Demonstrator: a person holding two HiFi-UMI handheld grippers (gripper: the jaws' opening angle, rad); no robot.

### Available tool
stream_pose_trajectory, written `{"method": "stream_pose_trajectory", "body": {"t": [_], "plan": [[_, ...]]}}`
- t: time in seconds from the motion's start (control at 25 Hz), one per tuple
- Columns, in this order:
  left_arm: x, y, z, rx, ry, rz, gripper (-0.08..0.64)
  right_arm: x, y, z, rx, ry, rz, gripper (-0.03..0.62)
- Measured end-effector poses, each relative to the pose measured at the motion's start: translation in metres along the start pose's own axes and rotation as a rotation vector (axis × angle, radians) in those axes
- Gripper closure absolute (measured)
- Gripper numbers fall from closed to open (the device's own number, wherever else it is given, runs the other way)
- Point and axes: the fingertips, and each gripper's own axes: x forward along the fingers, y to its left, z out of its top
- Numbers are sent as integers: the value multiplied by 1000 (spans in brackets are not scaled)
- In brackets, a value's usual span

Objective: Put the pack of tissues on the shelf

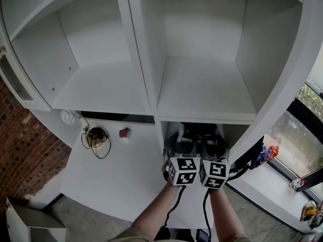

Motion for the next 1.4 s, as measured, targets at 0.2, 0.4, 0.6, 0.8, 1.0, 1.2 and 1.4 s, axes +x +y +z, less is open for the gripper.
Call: {"method": "stream_pose_trajectory", "body": {"t": [0.2,0.4,0.6,0.8,1.0,1.2,1.4], "plan": [[-1,1,-2,-5,4,2,261,-1,0,1,15,-15,6,366],[-5,0,5,-11,-22,-1,261,-3,0,4,34,-36,8,322],[-7,-2,7,5,-27,-5,261,-6,0,5,37,-45,6,311],[-11,-5,6,-1,-27,-12,261,-13,-1,9,38,-60,-2,311],[-20,-6,8,-1,-37,-9,261,-24,-2,13,44,-76,-7,311],[-32,-6,9,2,-45,-5,261,-37,-5,13,39,-77,-11,311],[-45,-7,1,-13,-40,-10,293,-54,-3,11,32,-74,-13,311]]}}
